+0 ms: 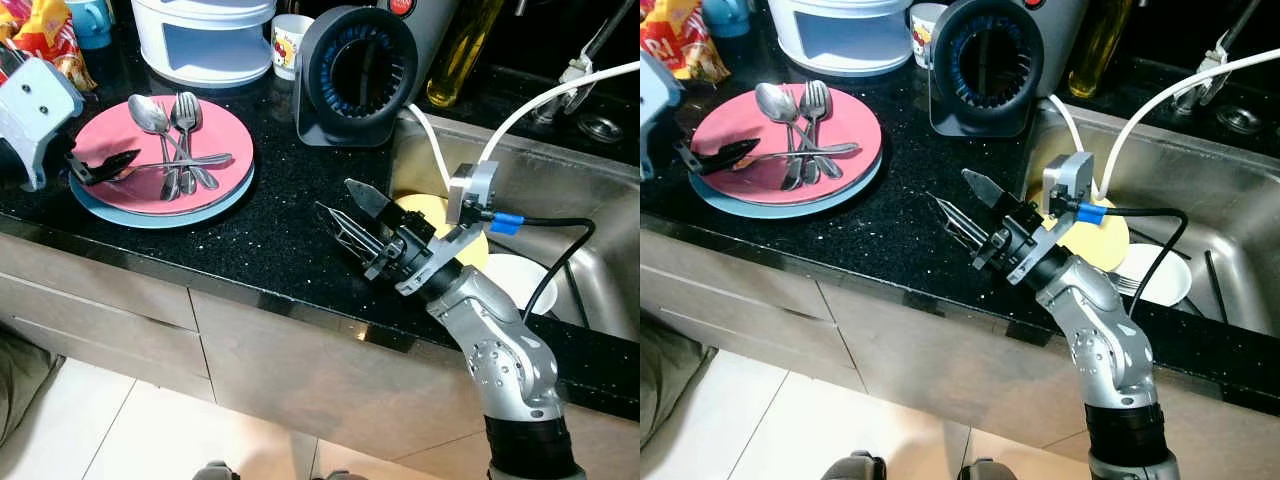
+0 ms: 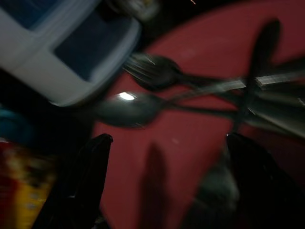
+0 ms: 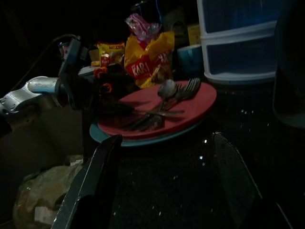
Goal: Kitchen organization
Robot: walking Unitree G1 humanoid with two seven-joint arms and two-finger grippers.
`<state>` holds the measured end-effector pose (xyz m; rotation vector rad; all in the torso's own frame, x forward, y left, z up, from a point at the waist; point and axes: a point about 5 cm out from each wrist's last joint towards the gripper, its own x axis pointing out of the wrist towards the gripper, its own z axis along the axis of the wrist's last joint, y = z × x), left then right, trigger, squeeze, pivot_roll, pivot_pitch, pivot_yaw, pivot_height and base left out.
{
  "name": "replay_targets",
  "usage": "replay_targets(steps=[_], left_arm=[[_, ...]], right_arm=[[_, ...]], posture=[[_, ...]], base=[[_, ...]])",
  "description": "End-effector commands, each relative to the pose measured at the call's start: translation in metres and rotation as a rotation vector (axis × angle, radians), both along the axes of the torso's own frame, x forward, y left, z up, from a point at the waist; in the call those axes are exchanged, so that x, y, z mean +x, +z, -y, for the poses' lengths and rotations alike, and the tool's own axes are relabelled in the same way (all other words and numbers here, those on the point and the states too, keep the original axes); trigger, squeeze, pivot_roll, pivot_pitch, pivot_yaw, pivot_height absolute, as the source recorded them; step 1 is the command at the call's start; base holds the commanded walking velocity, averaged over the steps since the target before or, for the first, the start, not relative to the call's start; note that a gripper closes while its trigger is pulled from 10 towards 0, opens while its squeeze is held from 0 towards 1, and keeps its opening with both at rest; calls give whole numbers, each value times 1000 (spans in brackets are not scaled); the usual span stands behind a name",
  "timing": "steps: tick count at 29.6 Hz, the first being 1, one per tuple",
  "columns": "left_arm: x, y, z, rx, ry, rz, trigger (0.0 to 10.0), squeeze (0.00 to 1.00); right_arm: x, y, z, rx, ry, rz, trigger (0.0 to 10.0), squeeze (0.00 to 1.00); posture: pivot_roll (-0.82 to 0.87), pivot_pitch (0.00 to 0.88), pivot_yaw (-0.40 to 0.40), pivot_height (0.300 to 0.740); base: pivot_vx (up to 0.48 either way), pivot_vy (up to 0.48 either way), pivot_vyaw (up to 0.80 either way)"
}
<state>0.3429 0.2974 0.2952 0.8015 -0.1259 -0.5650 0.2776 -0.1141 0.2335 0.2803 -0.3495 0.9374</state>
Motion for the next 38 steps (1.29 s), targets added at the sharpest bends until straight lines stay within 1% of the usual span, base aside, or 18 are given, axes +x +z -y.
replay_targets(steps=[1, 5, 9, 11, 12, 13, 14, 15, 16, 17, 18, 20, 21, 22, 24, 30, 36, 38], left_arm=[[5, -8, 8, 14, -35, -58, 10000, 0], [6, -12, 13, 16, -80, -118, 10000, 0], [7, -14, 13, 20, -92, -147, 10000, 0], [8, -19, 13, 13, -100, -208, 10000, 0], [8, -19, 13, 13, -100, -208, 10000, 0], [9, -25, 10, -12, -84, -273, 5373, 0], [8, -28, 9, -21, -90, -313, 5373, 0], [7, -32, 7, -25, -91, -359, 3490, 0], [5, -36, 5, -37, -93, -409, 0, 0], [5, -39, 4, -44, -92, -441, 0, 0], [5, -39, 4, -44, -92, -441, 0, 0], [2, -47, 0, -70, -95, -537, 0, 0], [2, -47, 0, -70, -95, -537, 0, 0], [0, -51, -1, -95, -101, -586, 0, 0], [-3, -56, -5, -97, -101, -669, 0, 0], [-4, -53, -8, -101, -77, -723, 0, 0], [-3, -50, -10, -102, -59, -720, 0, 0], [-1, -42, -7, -146, -78, -677, 0, 0]], right_arm=[[-4, 1, 2, -7, 2, -5, 10000, 0], [-6, 4, 3, -5, -8, -6, 10000, 0], [-6, 5, 3, -4, -13, -7, 10000, 0], [-5, 6, 4, -1, -22, -7, 10000, 0], [-5, 6, 4, -1, -22, -7, 10000, 0], [-6, 7, 4, -1, -27, -6, 10000, 0], [-6, 8, 4, -2, -30, -5, 10000, 0], [-6, 9, 5, -4, -35, -4, 10000, 0], [-5, 10, 5, -5, -39, -2, 10000, 0], [-5, 10, 5, -5, -42, -1, 10000, 0], [-5, 10, 5, -5, -42, -1, 10000, 0], [-5, 12, 6, -5, -52, 3, 10000, 0], [-5, 12, 6, -5, -52, 3, 10000, 0], [-5, 14, 7, -4, -56, 5, 10000, 0], [-4, 16, 8, -2, -65, 12, 10000, 0], [-3, 21, 9, 3, -81, 20, 10000, 0], [-2, 22, 10, 3, -95, 22, 10000, 0], [0, 23, 12, 7, -109, 24, 10000, 0]], posture=[[44, 187, -84, 740], [40, 194, -79, 740], [39, 196, -78, 740], [39, 195, -79, 740], [39, 195, -79, 740], [37, 196, -79, 740], [37, 197, -79, 740], [37, 197, -79, 740], [37, 197, -79, 740], [37, 197, -79, 740], [37, 197, -79, 740], [30, 186, -77, 740], [30, 186, -77, 740], [30, 186, -77, 740], [28, 182, -77, 740], [29, 180, -75, 740], [29, 180, -74, 740], [31, 177, -75, 740]], base=[[0, 0, 0], [0, 0, 0], [0, 0, 0], [0, 0, 0], [0, 0, 0], [0, 0, 0], [0, 0, 0], [0, 0, 0], [0, 0, 0], [0, 0, 0], [0, 0, 0], [0, 0, 0], [0, 0, 0], [0, 0, 0], [0, 0, 0], [0, 0, 0], [0, 0, 0], [0, 0, 0]])
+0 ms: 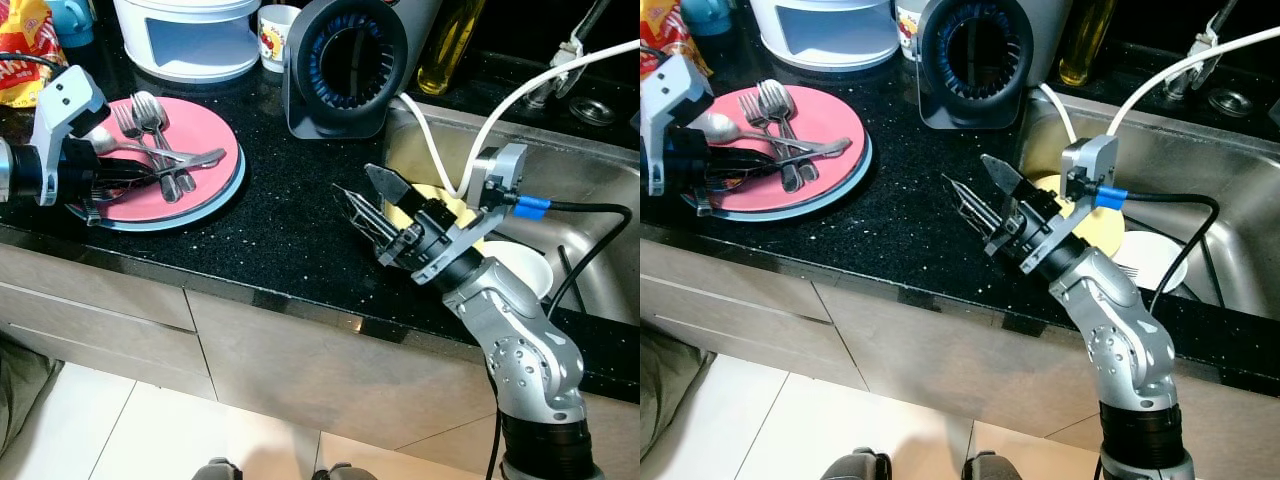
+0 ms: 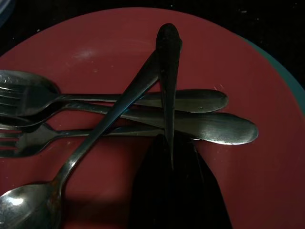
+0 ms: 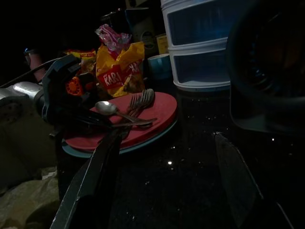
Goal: Kitchen organization
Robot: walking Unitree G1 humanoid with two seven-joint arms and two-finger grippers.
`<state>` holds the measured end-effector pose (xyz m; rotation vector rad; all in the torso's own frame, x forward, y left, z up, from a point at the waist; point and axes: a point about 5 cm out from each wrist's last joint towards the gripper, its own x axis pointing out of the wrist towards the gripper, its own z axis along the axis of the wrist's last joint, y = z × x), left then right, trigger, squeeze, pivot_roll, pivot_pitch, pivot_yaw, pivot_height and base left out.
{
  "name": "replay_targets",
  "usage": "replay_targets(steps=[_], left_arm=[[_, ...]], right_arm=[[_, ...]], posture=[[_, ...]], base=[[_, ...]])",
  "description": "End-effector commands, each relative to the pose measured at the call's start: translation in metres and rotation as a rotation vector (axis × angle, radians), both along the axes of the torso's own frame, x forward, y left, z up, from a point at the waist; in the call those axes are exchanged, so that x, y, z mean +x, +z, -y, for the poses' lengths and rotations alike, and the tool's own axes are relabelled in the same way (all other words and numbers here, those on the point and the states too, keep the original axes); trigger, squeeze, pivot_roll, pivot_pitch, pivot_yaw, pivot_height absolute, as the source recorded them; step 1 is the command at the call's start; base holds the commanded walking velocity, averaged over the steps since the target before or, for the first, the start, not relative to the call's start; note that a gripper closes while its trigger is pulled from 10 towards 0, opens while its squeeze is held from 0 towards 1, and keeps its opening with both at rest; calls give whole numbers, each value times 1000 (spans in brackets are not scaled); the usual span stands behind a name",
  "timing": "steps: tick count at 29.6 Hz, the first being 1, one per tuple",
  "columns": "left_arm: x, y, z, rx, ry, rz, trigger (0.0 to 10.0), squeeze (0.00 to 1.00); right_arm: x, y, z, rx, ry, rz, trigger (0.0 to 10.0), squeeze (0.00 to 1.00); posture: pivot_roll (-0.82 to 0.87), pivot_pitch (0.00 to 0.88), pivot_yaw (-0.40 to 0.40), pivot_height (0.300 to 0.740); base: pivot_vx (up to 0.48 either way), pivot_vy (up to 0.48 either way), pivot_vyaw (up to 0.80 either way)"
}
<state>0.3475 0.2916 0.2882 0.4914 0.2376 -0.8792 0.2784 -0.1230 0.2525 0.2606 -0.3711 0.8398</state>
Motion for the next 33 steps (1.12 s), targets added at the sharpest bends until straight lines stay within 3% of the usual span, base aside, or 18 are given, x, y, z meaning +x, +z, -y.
replay_targets(steps=[1, 3, 4, 11, 14, 18, 25, 28, 30, 33], left_arm=[[-4, -23, -8, -63, 29, -131, 0, 0], [-4, -23, -8, -63, 29, -131, 0, 0], [-4, -8, -2, -160, -27, -77, 0, 0], [-10, 10, 6, -283, -134, -4, 0, 0], [-19, 17, 9, -373, -237, -8, 0, 0], [-27, 22, 10, -425, -307, 4, 0, 0], [-32, 31, 12, -482, -331, 46, 0, 0], [-33, 33, 14, -511, -348, 59, 0, 0], [-37, 35, 23, -550, -397, 70, 0, 0], [-40, 35, 31, -584, -437, 74, 0, 0]], right_arm=[[1, 6, 4, 10, -19, 16, 10000, 0], [1, 6, 4, 10, -19, 16, 10000, 0], [2, 7, 5, 30, -30, 17, 10000, 0], [5, 11, 6, 60, -33, 21, 10000, 0], [5, 13, 6, 87, -29, 23, 10000, 0], [6, 15, 7, 108, -26, 25, 10000, 0], [6, 16, 5, 125, -20, 27, 10000, 0], [5, 19, 4, 177, 8, 24, 10000, 0], [-6, 24, -2, 265, 144, 25, 10000, 0], [-15, 26, -7, 312, 241, 32, 10000, 0]], posture=[[34, 176, -73, 740], [34, 176, -73, 740], [37, 175, -74, 740], [43, 171, -75, 740], [46, 169, -73, 740], [53, 167, -73, 740], [60, 165, -70, 740], [61, 165, -70, 740], [60, 164, -68, 740], [62, 164, -67, 740]], base=[[0, 0, 0], [0, 0, 0], [0, 0, 0], [0, 0, 0], [0, 0, 0], [0, 0, 0], [0, 0, 0], [0, 0, 0], [0, 0, 0], [0, 0, 0]])
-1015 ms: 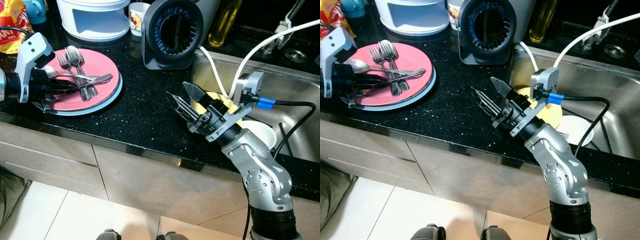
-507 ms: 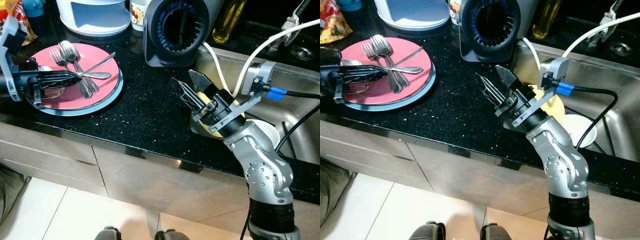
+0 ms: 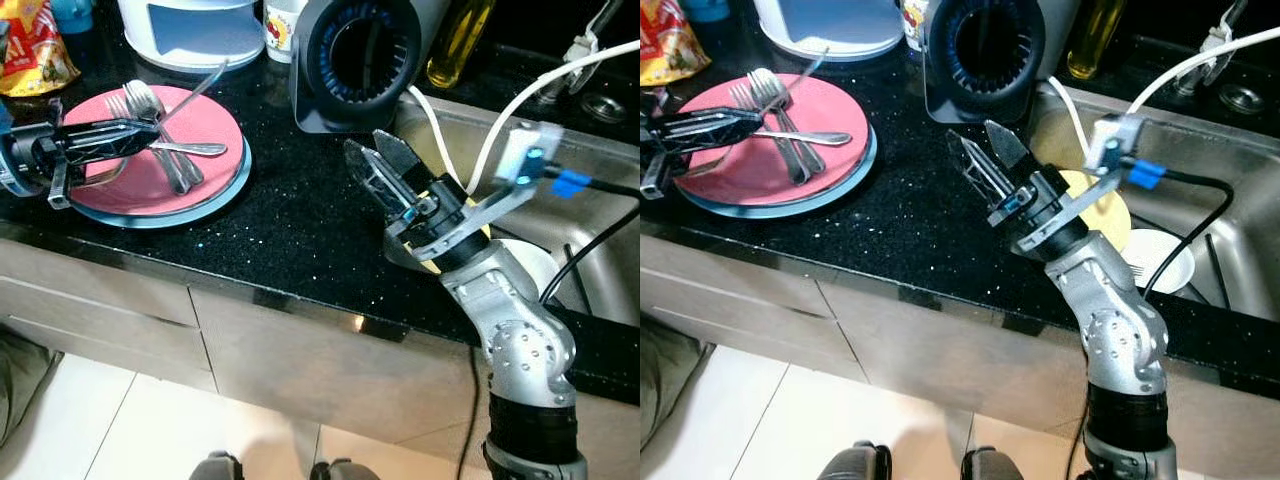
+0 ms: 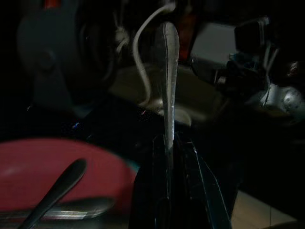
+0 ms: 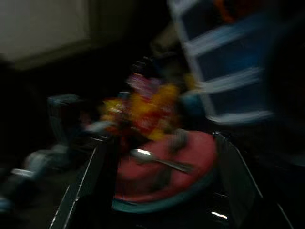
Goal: Kitchen organization
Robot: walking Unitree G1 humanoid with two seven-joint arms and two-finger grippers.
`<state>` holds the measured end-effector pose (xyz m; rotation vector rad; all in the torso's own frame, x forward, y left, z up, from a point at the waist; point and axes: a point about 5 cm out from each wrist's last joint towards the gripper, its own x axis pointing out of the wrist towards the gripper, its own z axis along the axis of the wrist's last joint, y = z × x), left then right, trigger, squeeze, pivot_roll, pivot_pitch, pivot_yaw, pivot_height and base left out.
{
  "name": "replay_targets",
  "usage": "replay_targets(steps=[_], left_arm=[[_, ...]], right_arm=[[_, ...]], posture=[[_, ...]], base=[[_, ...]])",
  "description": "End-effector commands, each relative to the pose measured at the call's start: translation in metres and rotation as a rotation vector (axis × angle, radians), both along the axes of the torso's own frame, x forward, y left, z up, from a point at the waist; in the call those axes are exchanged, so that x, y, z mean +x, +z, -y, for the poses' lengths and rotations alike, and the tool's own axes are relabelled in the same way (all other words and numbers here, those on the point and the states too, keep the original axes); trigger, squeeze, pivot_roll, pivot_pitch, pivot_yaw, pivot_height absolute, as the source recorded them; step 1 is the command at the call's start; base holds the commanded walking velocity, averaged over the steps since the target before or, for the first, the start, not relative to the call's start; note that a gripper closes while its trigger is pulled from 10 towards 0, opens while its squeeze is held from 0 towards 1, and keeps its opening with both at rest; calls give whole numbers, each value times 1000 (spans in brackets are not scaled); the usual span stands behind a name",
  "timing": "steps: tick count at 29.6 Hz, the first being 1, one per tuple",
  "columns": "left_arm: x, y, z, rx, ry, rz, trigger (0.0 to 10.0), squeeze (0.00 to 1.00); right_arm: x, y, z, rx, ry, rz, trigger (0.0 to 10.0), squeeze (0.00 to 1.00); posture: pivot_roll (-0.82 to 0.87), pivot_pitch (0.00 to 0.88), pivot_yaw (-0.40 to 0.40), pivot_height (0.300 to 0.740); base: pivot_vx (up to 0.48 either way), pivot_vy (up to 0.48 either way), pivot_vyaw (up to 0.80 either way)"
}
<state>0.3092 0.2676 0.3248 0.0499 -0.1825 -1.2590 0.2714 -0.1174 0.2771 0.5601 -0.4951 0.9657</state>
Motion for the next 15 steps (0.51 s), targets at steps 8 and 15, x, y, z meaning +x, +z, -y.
replay_targets(steps=[8, 15], left_arm=[[3, -17, 38, 49, -27, 40, 0, 0], [3, -21, 61, 119, -11, 88, 0, 0]], right_arm=[[18, -5, -25, 31, -59, -144, 10000, 1000], [22, -8, -37, -35, -4, -203, 10000, 0]], posture=[[56, 157, -67, 740], [59, 147, -64, 740]], base=[[0, 0, 0], [0, 0, 0]])
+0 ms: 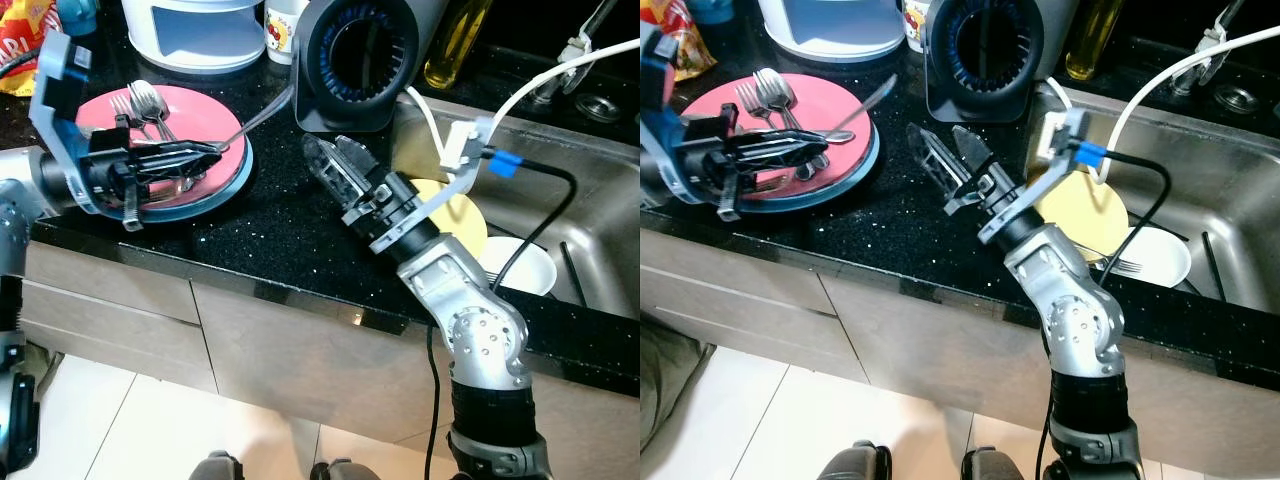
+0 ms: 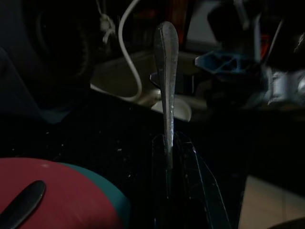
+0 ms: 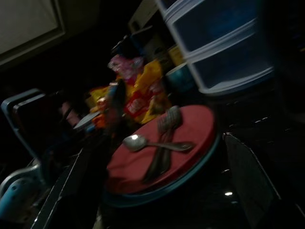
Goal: Kitchen organization
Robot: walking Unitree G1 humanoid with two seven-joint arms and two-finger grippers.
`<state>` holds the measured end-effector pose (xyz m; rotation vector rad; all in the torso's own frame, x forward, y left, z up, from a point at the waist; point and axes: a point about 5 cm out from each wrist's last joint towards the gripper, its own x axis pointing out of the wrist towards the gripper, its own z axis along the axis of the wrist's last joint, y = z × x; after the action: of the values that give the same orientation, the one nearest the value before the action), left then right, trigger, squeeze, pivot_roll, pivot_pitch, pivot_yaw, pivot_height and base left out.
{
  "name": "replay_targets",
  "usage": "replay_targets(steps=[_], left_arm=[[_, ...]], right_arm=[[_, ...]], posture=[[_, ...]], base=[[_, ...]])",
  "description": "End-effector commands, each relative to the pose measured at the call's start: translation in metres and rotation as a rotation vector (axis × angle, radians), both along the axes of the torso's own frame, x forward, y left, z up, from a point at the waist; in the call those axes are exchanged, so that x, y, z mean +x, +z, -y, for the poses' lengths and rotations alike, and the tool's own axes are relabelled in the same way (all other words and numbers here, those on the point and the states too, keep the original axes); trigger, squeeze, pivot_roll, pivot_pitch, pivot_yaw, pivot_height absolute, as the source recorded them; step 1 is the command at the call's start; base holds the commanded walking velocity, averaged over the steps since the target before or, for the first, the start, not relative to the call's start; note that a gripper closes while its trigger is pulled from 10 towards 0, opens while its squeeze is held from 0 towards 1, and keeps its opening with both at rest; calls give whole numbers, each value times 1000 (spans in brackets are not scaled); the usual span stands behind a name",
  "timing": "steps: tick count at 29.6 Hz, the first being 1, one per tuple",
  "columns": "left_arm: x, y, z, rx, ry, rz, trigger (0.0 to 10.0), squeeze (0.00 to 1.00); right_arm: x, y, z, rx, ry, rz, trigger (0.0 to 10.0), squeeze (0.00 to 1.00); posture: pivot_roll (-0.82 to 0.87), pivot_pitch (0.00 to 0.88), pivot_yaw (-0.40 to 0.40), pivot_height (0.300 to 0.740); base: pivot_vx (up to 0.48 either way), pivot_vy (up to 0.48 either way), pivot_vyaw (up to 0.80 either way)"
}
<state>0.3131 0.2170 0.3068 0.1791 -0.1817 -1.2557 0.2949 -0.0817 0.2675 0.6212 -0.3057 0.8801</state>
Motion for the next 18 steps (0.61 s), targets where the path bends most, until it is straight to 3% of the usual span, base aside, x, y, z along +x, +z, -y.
replay_targets(steps=[1, 18], left_arm=[[-2, -2, 13, 34, -29, 25, 0, 0], [-6, -16, 29, 142, -26, 36, 0, 0]], right_arm=[[-3, 3, -3, -12, 46, 5, 10000, 0], [-4, 12, -7, 18, 76, -12, 10000, 0]], posture=[[60, 148, -64, 740], [59, 134, -58, 740]], base=[[0, 0, 0], [0, 0, 0]])
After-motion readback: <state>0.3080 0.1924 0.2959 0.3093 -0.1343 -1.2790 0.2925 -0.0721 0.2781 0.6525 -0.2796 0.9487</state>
